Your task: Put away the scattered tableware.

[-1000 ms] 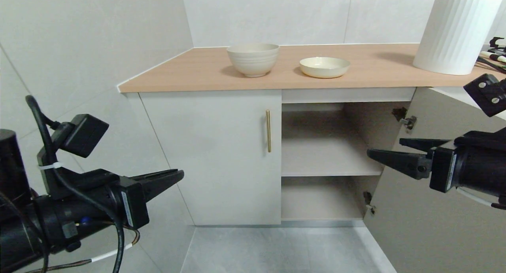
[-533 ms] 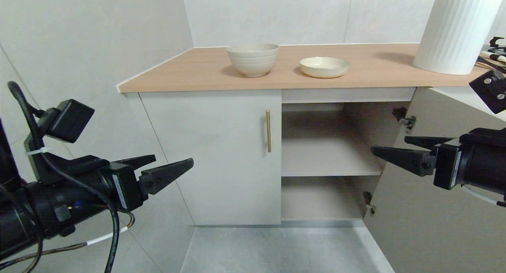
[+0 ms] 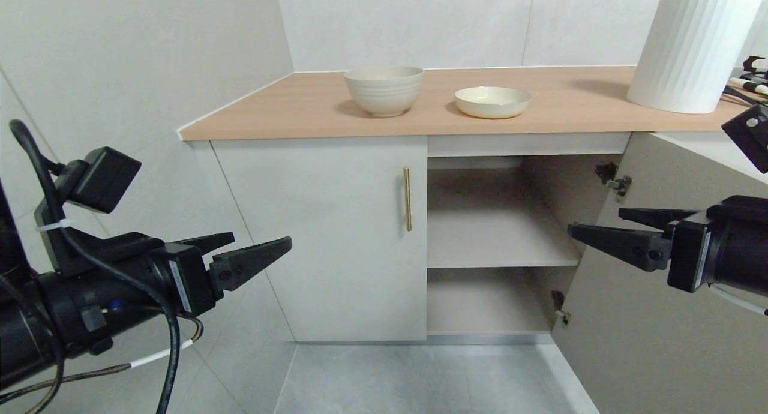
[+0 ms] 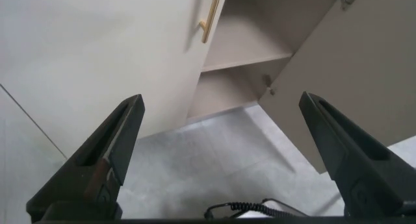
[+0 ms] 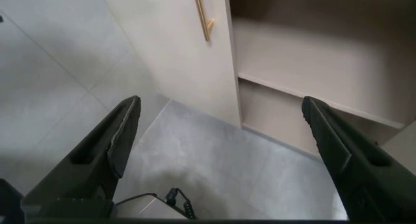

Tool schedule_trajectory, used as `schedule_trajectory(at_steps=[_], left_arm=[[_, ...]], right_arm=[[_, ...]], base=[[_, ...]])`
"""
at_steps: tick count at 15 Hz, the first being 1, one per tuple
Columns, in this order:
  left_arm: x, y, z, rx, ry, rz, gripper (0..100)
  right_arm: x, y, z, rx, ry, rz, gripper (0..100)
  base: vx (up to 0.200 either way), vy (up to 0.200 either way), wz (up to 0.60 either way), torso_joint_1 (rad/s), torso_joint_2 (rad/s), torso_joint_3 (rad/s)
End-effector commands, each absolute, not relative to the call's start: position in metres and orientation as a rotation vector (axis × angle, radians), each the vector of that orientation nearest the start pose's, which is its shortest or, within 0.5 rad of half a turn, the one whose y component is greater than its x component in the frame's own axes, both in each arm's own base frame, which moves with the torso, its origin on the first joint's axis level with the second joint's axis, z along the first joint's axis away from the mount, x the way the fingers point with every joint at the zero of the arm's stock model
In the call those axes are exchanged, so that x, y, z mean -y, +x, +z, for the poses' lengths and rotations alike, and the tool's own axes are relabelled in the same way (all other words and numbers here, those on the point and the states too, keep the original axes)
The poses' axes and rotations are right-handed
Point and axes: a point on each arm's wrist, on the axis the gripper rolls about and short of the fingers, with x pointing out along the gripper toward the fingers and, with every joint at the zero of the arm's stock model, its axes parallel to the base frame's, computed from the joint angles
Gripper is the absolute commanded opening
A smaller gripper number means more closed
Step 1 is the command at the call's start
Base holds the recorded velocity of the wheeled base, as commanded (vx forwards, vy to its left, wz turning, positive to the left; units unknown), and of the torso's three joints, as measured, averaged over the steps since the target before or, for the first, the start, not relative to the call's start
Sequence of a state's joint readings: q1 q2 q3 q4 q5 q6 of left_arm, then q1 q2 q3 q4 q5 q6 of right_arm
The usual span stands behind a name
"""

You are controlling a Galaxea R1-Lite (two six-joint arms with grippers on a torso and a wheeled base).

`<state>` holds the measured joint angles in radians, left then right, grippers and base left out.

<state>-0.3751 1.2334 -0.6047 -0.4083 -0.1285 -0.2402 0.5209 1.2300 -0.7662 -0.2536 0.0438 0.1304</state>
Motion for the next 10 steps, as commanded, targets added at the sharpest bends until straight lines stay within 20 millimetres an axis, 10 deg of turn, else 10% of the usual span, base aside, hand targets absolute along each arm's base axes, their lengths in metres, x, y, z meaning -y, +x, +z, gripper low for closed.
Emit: schedule_trajectory(at_steps=[1, 10], left_arm=[[0.0711, 0.1731, 0.2197, -0.279, -0.208, -0.472, 100], [0.0658, 0.1769, 0.2216, -0.270, -0.216, -0.442, 100]], right_arm=[[-0.0943, 0.1620, 0.2539, -0.228, 0.080, 0.551, 100], [-0.0915, 0.1564, 0.2559, -0.226, 0.081, 0.560, 100]], base=[[0.200, 0.000, 0.00, -0.007, 0.00, 0.012], [0.200, 0.000, 0.00, 0.003, 0.00, 0.003]])
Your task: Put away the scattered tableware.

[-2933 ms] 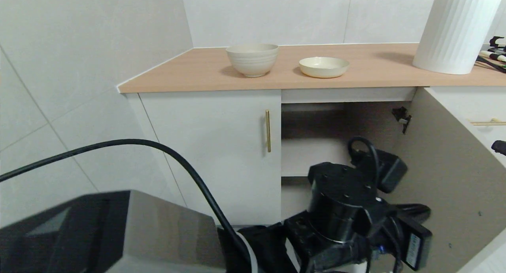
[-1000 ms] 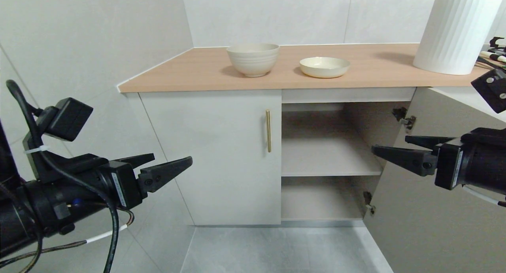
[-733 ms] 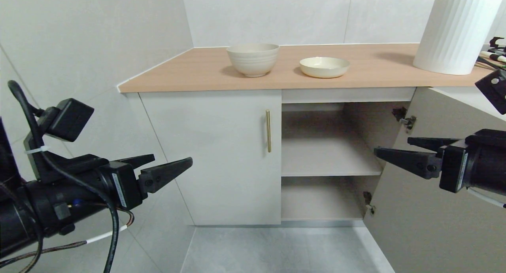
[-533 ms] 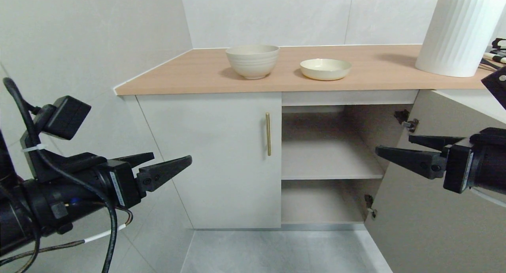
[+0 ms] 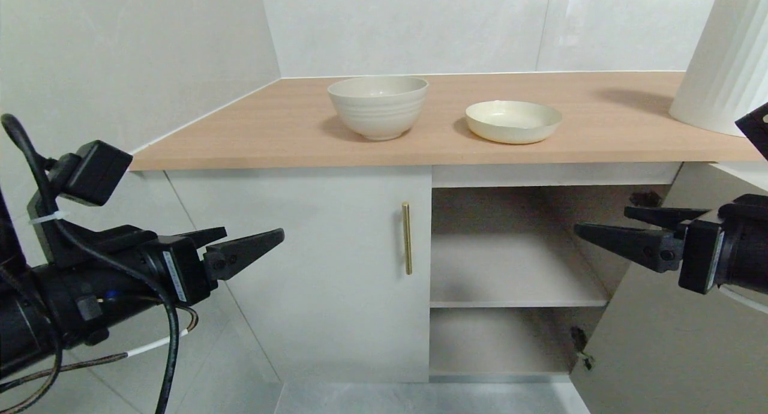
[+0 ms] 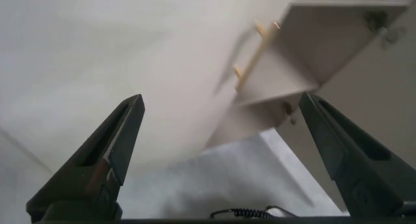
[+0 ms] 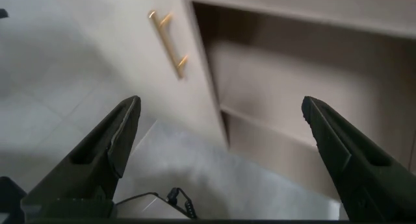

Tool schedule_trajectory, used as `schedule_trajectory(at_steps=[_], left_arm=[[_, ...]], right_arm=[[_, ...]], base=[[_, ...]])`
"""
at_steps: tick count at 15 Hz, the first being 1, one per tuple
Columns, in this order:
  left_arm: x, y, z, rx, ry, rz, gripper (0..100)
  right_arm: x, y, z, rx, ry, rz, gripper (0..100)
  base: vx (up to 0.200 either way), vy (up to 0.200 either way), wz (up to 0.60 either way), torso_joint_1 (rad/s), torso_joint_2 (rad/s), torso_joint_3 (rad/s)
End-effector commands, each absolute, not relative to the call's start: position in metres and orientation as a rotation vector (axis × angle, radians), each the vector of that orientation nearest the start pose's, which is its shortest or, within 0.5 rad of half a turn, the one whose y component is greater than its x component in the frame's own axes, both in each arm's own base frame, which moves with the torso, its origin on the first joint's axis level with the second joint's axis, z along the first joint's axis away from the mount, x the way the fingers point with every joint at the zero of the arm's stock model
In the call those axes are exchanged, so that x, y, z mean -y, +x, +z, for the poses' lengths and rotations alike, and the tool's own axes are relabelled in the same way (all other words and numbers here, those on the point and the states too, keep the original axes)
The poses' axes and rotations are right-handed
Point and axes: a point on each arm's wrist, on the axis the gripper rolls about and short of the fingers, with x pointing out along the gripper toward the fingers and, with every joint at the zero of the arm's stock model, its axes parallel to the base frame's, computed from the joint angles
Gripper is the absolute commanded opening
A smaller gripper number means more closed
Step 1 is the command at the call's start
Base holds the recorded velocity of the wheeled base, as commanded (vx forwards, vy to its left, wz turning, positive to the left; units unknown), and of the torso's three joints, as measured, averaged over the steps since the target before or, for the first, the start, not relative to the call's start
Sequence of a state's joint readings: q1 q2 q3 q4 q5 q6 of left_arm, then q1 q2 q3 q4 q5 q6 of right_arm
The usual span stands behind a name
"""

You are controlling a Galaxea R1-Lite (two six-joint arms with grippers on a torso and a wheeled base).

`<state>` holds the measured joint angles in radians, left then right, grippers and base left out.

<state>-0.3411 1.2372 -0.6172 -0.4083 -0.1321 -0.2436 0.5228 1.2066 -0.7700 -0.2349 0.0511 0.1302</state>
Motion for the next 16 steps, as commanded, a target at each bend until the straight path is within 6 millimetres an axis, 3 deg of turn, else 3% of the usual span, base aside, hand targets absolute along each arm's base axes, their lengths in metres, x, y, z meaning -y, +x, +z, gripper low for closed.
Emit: schedule_trajectory(at_steps=[1, 12, 16], left_arm=[[0.0657, 0.1766, 0.2219, -0.269, -0.216, -0.442, 100], [0.0647, 0.1738, 0.2252, -0.255, -0.250, -0.441, 100], [0.0649, 0.1742, 0.2249, -0.256, -0.250, -0.443, 100]], right_arm=[[-0.0905, 0.1545, 0.2556, -0.223, 0.082, 0.563, 100], [-0.0860, 0.1448, 0.2523, -0.198, 0.072, 0.619, 100], [-0.0860, 0.1448, 0.2523, -0.197, 0.069, 0.619, 100]], base=[[0.200, 0.000, 0.00, 0.007, 0.00, 0.002], [0.018, 0.000, 0.00, 0.001, 0.00, 0.000], [0.000, 0.000, 0.00, 0.071, -0.23, -0.235]])
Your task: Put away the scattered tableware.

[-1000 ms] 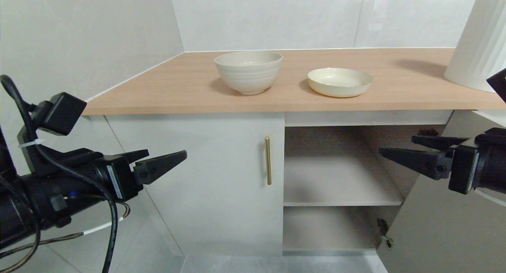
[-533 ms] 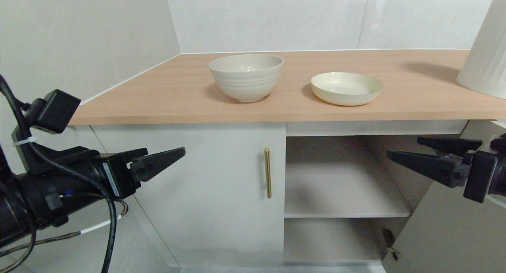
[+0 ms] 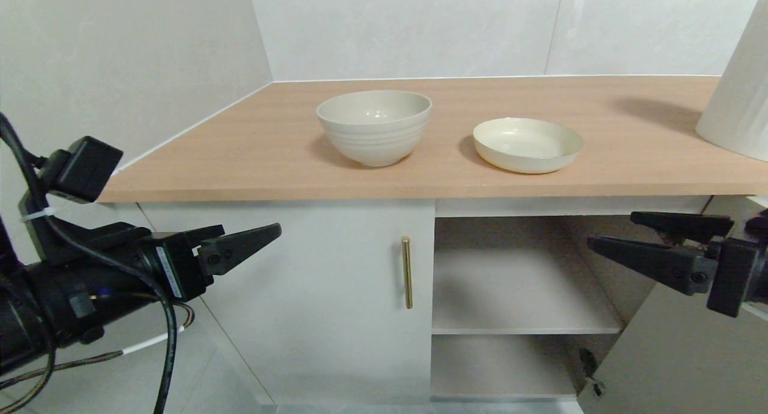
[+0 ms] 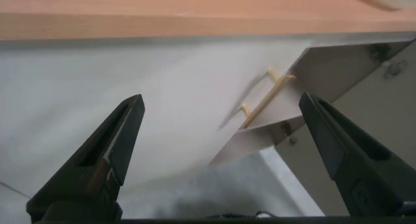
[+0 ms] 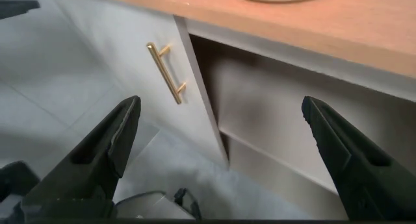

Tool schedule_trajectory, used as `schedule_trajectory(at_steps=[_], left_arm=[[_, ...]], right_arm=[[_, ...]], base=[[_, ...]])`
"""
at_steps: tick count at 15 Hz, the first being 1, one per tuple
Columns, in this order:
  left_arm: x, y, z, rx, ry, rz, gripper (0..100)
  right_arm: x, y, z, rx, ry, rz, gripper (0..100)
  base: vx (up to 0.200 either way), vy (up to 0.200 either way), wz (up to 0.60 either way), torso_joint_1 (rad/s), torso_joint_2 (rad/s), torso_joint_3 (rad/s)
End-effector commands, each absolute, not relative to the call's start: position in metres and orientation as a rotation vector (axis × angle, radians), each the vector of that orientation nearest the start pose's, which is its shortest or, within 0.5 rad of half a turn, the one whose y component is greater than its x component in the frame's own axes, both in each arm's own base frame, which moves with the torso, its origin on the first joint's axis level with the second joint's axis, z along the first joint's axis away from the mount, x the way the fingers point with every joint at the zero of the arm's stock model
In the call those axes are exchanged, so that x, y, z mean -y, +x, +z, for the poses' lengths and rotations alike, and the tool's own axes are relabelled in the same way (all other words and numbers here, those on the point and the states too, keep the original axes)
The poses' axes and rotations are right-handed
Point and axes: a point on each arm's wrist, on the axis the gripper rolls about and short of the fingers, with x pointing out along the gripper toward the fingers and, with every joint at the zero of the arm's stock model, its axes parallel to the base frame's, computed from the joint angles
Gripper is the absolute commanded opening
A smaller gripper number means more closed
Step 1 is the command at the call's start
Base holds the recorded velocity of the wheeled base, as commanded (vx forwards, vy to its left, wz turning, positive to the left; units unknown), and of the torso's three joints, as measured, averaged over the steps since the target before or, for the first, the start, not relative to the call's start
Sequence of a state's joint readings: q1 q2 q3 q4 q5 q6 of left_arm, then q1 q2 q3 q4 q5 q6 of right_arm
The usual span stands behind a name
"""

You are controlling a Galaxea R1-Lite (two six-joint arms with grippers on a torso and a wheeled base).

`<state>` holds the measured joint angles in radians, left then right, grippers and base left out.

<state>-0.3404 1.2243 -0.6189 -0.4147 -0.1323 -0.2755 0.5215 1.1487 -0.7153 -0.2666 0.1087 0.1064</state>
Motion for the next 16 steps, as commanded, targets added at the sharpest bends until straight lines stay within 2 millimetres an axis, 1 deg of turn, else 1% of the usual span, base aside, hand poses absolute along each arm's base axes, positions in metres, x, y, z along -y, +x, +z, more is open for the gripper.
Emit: schedule_trajectory(at_steps=[1, 6, 13, 14, 15, 16], left_arm=[[0.065, 0.174, 0.225, -0.256, -0.250, -0.441, 100], [0.065, 0.174, 0.225, -0.258, -0.250, -0.441, 100], [0.065, 0.175, 0.225, -0.258, -0.250, -0.444, 100], [0.066, 0.175, 0.230, -0.244, -0.249, -0.448, 100], [0.068, 0.178, 0.240, -0.222, -0.252, -0.454, 100], [0.069, 0.182, 0.252, -0.208, -0.253, -0.456, 100]], right_arm=[[-0.086, 0.145, 0.252, -0.197, 0.066, 0.620, 100], [-0.086, 0.145, 0.251, -0.201, 0.065, 0.619, 100], [-0.087, 0.146, 0.251, -0.201, 0.065, 0.619, 100], [-0.088, 0.148, 0.251, -0.204, 0.065, 0.619, 100], [-0.093, 0.157, 0.249, -0.211, 0.059, 0.621, 100], [-0.100, 0.171, 0.252, -0.201, 0.047, 0.616, 100]], base=[[0.000, 0.000, 0.00, 0.124, -0.44, -0.315], [0.000, 0.000, 0.00, 0.140, -0.51, -0.304], [0.000, 0.000, 0.00, 0.182, -0.48, -0.295], [0.000, 0.000, 0.00, 0.178, -0.45, -0.256], [0.000, 0.000, 0.00, 0.095, -0.27, -0.154], [0.000, 0.000, 0.00, 0.056, -0.14, -0.076]])
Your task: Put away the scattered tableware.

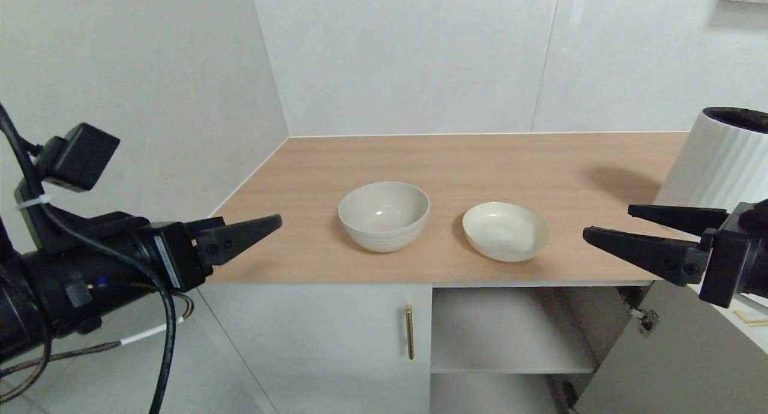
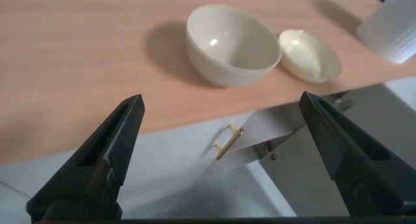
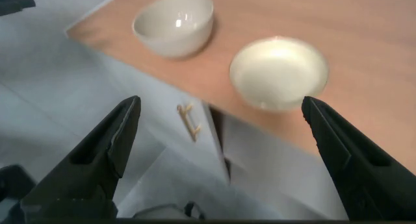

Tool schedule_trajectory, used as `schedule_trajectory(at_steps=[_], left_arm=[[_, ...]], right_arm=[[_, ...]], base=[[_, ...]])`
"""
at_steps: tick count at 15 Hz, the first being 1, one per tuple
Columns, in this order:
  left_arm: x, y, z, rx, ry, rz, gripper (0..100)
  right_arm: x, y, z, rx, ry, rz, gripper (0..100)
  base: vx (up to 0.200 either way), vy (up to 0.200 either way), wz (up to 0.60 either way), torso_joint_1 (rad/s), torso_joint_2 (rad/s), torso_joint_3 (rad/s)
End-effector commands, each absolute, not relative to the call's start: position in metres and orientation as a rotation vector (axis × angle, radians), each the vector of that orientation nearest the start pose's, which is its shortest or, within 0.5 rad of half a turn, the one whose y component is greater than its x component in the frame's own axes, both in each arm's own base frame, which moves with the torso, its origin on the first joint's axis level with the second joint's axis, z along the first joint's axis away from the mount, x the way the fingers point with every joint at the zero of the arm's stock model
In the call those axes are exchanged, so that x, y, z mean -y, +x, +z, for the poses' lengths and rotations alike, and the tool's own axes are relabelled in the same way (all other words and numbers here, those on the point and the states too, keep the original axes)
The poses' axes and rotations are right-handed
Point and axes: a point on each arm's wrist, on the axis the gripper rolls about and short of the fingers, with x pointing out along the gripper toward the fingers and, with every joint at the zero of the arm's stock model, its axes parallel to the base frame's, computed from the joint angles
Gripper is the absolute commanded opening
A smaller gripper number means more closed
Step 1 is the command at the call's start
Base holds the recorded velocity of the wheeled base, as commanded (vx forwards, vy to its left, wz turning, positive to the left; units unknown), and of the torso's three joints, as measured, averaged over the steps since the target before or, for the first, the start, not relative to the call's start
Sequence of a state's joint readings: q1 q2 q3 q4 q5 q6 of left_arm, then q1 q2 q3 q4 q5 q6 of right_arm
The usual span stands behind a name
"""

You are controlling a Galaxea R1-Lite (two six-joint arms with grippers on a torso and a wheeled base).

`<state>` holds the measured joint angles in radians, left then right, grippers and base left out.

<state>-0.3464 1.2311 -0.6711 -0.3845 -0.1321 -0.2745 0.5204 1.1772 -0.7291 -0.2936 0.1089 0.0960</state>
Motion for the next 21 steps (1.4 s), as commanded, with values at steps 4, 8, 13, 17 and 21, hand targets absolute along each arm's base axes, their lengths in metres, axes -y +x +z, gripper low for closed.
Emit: schedule_trajectory(at_steps=[4, 8, 13, 17, 21], left_arm=[[0.082, 0.220, 0.296, -0.272, -0.247, -0.434, 100], [0.105, 0.277, 0.262, -0.410, -0.273, -0.274, 100], [0.121, 0.294, 0.245, -0.471, -0.292, -0.175, 100], [0.142, 0.310, 0.216, -0.554, -0.258, -0.192, 100], [0.152, 0.321, 0.199, -0.600, -0.241, -0.197, 100]], right_arm=[[-0.124, 0.237, 0.291, -0.340, 0.093, 0.441, 100], [-0.137, 0.283, 0.261, -0.528, 0.224, 0.178, 100], [-0.142, 0.297, 0.244, -0.531, 0.196, 0.090, 100], [-0.142, 0.297, 0.245, -0.522, 0.201, 0.090, 100], [-0.142, 0.297, 0.245, -0.522, 0.201, 0.090, 100]], base=[[0.000, 0.000, 0.00, 0.008, -0.02, -0.009], [0.000, 0.000, 0.00, 0.000, 0.00, 0.000], [0.000, 0.000, 0.00, 0.000, 0.00, 0.000], [0.000, 0.000, 0.00, 0.000, 0.00, 0.000], [0.000, 0.000, 0.00, 0.000, 0.00, 0.000]])
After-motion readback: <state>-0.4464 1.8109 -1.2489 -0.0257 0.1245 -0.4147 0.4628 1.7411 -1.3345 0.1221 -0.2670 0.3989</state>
